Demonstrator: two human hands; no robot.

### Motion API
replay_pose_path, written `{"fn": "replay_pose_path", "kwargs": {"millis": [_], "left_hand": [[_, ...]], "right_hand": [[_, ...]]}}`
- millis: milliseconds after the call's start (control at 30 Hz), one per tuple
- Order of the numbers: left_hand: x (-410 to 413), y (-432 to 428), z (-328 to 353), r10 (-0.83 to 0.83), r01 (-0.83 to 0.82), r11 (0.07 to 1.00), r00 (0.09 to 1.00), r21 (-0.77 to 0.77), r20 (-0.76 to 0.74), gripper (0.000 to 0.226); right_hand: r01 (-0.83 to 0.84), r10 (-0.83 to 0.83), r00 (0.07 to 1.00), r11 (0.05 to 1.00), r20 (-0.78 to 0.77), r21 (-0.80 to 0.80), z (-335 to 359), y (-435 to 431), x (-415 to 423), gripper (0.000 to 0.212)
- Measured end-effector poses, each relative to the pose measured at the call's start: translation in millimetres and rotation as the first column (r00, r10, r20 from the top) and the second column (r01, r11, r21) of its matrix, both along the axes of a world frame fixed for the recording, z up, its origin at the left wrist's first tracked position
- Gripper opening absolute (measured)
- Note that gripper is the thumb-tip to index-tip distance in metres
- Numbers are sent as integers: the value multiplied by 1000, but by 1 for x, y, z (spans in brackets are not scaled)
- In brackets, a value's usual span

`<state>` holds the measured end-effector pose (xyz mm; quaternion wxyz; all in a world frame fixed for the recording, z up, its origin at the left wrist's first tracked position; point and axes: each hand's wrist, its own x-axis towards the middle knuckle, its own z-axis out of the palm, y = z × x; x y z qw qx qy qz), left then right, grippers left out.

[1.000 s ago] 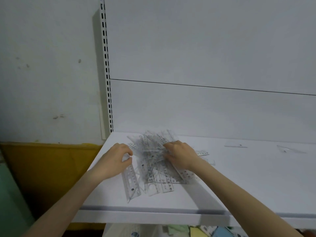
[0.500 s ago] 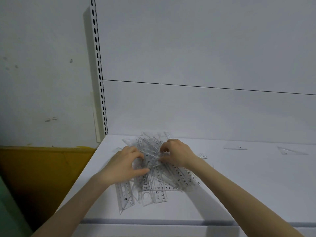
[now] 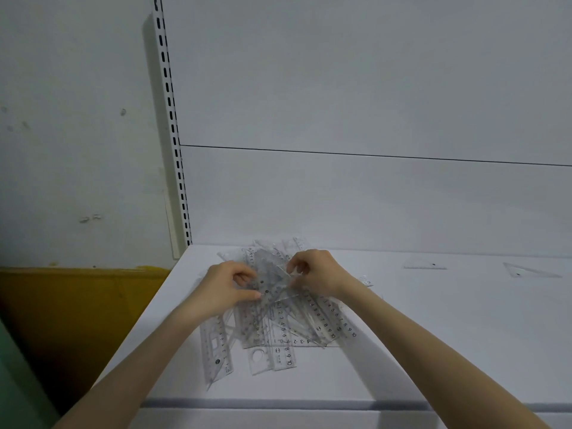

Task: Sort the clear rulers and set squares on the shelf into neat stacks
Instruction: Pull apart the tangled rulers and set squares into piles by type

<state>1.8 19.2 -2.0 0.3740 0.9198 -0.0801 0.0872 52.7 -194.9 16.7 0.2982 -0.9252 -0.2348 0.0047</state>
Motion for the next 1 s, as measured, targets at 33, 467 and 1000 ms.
{"fn": "replay_pose_path", "kwargs": {"millis": [33,467,1000], "left_hand": [[2,0,1,24,-24,1000,1000,-1,8,36],[9,-3,18,119,-121,988,992,99,33,17],[9,-15,29,108,-108,994,993,9,57,23]], "right_hand": [[3,-3,1000,1000,1,31,0,-2,1,16],[1,1,995,1000,99,-17,13,10,-15,30],[-165,166,985,985,38,-48,1,19,-32,48]]}}
